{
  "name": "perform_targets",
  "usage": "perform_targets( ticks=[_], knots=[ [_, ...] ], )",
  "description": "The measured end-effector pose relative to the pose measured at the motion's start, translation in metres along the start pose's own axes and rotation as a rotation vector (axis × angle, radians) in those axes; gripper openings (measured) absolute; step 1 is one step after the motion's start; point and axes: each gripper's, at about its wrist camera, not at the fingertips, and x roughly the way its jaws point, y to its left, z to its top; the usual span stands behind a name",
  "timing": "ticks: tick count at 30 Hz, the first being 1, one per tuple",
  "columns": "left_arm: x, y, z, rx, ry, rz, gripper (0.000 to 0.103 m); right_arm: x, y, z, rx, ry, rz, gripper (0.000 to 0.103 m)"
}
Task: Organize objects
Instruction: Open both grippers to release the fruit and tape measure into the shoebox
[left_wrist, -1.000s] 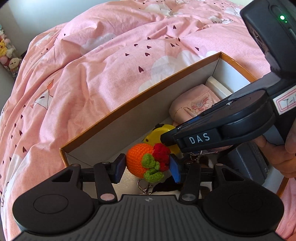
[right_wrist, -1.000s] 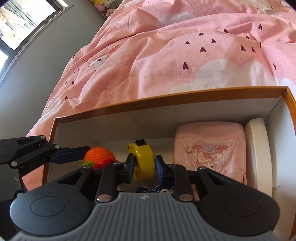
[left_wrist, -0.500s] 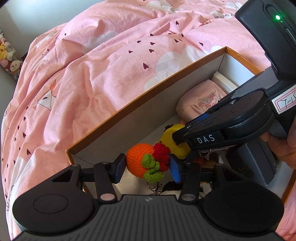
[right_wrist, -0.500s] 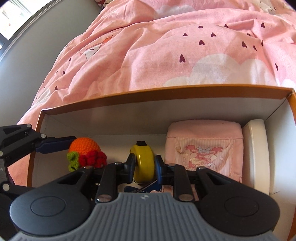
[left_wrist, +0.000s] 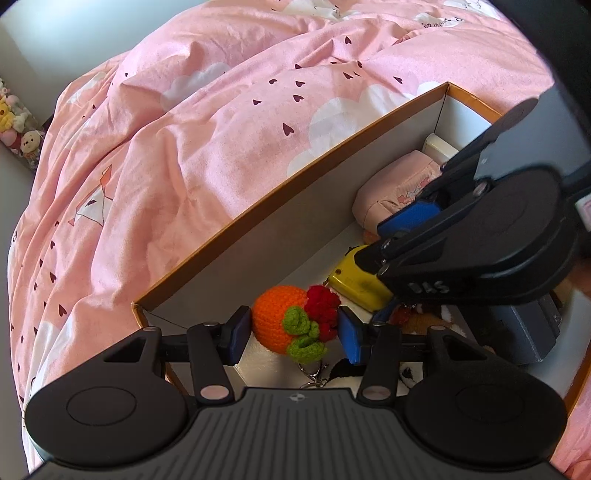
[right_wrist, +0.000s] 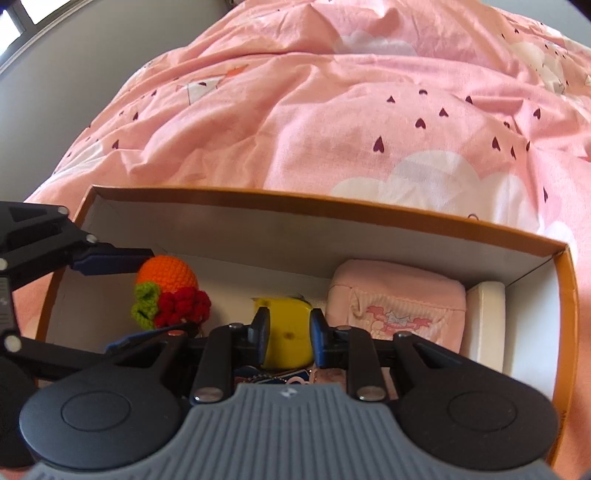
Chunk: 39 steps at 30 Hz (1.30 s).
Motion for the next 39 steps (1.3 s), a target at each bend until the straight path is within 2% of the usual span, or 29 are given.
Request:
perform_targets(
  ticks=[7,10,13,16,27,32,36,39],
  knots=[
    [0.001,-0.007,-0.001,0.079,-0.001,0.042,0.057,-0.042,-0.01,-0.003,-0.005,-0.078,0.0,0.026],
    [0.005,-0.014,0.0,0.127,0.006,0.078,0.057,-0.063,-0.024,-0.009,0.05,-0.119,-0.003,0.03],
    [0.011,-0.019,0.001,0.151,0.018,0.083,0.057,-0.079,-0.04,-0.017,0.12,-0.14,0.032,0.032],
    [0.017,-0.022,0.002,0.159,0.031,0.085,0.058,-0.089,-0.048,-0.025,0.139,-0.153,0.01,0.033],
    [0.025,-0.017,0.0,0.102,0.071,0.07,0.062,-0.085,-0.058,-0.038,0.164,-0.132,0.005,0.033],
    [0.022,-0.013,0.0,0.074,0.062,0.048,0.062,-0.082,-0.061,-0.04,0.169,-0.116,0.006,0.034],
    [0.016,-0.012,0.0,0.061,0.041,0.045,0.068,-0.08,-0.06,-0.04,0.165,-0.107,0.003,0.038],
    [0.009,-0.011,-0.001,0.051,0.025,0.039,0.068,-0.081,-0.057,-0.04,0.154,-0.101,0.004,0.038]
  ],
)
